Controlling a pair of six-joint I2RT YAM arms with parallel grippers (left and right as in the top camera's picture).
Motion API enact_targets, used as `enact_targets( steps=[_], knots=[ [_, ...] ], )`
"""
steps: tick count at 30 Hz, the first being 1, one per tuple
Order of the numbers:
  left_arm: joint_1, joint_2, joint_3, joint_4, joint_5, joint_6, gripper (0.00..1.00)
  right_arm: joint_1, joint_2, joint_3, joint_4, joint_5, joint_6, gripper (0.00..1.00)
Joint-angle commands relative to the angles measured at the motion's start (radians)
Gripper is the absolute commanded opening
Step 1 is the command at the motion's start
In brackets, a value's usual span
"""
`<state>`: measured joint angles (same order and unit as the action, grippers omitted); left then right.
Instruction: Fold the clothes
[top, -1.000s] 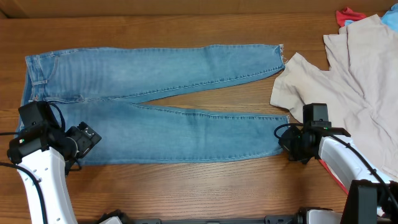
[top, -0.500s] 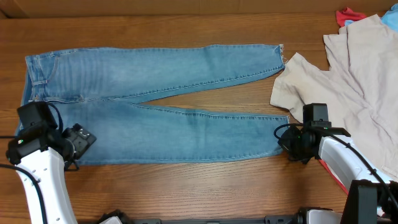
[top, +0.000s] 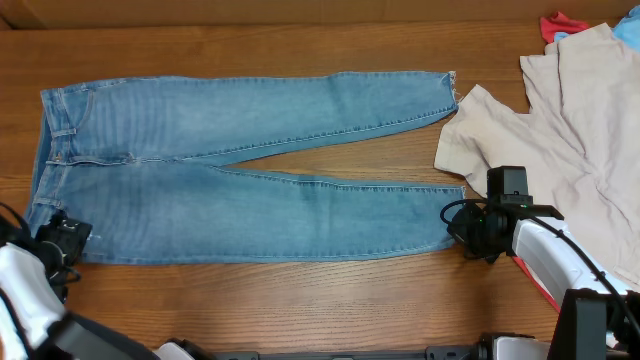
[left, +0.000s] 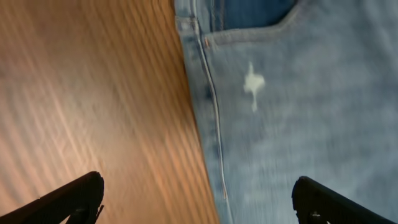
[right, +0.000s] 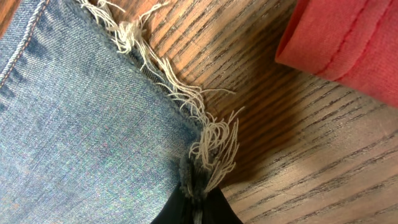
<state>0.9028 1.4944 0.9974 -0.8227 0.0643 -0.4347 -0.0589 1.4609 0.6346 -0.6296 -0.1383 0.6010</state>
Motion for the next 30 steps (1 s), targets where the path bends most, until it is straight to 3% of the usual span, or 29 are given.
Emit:
enact_targets(
  steps=[1,9,19,23,30],
  knots=[
    [0.015,0.074,-0.007,0.064,0.032,0.033,0.96,0.0,0.04,-0.039,-0.011,0.015,-0.006,0.05],
    [0.021,0.216,-0.006,0.219,0.031,0.1,0.9,0.0,0.04,-0.039,-0.011,0.014,-0.006,0.06],
    [0.021,0.245,-0.006,0.294,-0.028,0.133,0.7,0.0,0.04,-0.039,-0.011,0.018,-0.006,0.07],
    [0.022,0.245,-0.006,0.308,-0.031,0.136,0.66,0.0,0.04,-0.039,-0.011,0.018,-0.006,0.08],
    [0.022,0.246,-0.006,0.316,-0.072,0.135,0.69,0.0,0.04,-0.039,-0.011,0.018,-0.006,0.09]
  ],
)
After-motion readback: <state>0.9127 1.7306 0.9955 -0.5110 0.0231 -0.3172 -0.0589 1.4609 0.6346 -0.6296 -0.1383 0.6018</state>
